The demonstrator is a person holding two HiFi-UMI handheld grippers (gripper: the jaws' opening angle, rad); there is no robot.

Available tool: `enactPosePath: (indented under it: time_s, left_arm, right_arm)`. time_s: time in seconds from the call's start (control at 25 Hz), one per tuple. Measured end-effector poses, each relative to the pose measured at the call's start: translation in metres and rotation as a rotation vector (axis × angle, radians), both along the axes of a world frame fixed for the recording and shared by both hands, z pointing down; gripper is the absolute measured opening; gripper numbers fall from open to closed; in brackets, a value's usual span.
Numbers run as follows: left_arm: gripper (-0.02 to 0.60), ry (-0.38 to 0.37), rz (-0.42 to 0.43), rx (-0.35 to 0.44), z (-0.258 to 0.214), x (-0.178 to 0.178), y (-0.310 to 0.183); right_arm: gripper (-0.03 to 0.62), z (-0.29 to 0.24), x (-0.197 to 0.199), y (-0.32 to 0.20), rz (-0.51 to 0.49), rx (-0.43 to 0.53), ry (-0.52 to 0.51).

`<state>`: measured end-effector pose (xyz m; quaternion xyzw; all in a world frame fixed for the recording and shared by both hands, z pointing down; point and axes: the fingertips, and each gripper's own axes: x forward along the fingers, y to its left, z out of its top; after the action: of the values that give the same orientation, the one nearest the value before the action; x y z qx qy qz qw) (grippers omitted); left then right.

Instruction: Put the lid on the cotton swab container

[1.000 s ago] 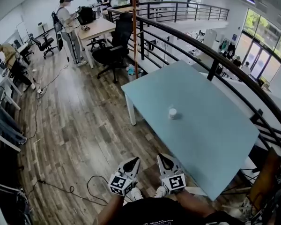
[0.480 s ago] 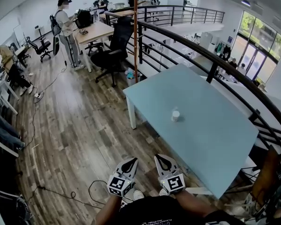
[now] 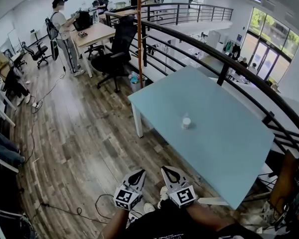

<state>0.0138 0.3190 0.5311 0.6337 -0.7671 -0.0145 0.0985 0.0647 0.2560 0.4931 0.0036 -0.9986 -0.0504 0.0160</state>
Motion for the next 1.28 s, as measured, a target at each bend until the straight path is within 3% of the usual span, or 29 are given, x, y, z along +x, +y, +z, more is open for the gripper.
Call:
enactPosePath:
  time_s: [0.68, 0.92, 1.28]
  left_arm:
    - [0.011, 0.003, -0.014, -0.001, -0.006, -0.054, -0.092]
    - [0.011, -0.02, -0.019, -0.021, -0.003, -0.065, -0.122]
    - [0.011, 0.013, -0.041, 0.003, -0.012, -0.079, -0.166]
  right_arm:
    - [0.02, 0.002, -0.067, -0.085, -0.034, -0.04, 0.001]
    - [0.02, 0.019, -0.077, -0.12, -0.033, -0.052, 0.023]
    - [0.02, 0.021, -0.084, -0.163, -0.037, -0.076, 0.048]
